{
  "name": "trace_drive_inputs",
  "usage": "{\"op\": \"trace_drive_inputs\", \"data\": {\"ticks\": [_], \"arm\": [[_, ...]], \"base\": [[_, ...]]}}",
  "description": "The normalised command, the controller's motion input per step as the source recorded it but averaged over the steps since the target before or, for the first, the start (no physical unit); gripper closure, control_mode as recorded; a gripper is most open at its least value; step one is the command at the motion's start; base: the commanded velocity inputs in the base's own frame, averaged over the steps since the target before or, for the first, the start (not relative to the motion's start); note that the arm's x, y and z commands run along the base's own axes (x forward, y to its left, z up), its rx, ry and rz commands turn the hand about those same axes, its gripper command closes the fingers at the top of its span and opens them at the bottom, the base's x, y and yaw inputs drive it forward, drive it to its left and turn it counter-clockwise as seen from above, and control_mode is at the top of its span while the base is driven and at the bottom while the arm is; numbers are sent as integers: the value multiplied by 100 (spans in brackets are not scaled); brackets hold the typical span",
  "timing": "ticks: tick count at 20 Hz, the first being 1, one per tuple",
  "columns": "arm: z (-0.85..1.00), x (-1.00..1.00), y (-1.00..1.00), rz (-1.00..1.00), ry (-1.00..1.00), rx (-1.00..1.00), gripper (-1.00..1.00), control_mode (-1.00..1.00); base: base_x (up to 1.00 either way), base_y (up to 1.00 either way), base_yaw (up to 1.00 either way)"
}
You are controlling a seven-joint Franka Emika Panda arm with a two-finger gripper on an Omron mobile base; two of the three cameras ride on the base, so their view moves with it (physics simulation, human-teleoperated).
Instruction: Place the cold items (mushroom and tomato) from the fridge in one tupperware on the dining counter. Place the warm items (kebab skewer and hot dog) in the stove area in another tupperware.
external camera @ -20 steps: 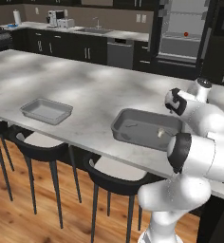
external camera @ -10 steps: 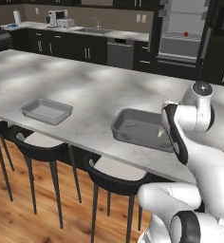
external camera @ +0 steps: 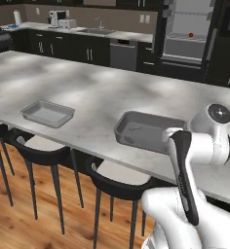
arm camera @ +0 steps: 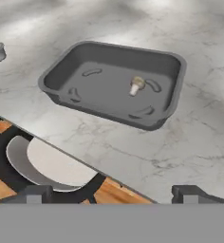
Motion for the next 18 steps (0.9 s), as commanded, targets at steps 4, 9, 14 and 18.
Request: {"op": "trace_drive_inputs", "data": {"ticks": [4,9,14,18], "arm": [[-48,-88,91,21,8,-14,-100,-100],[-24,-40,6,0,0,0,-100,-100],[-20,-26,0,0,0,0,-100,100],[0,0,0,0,0,0,-100,100]], "base": [[0,0,0],[0,0,0],[-10,-4,0],[-55,-52,-13]]}}
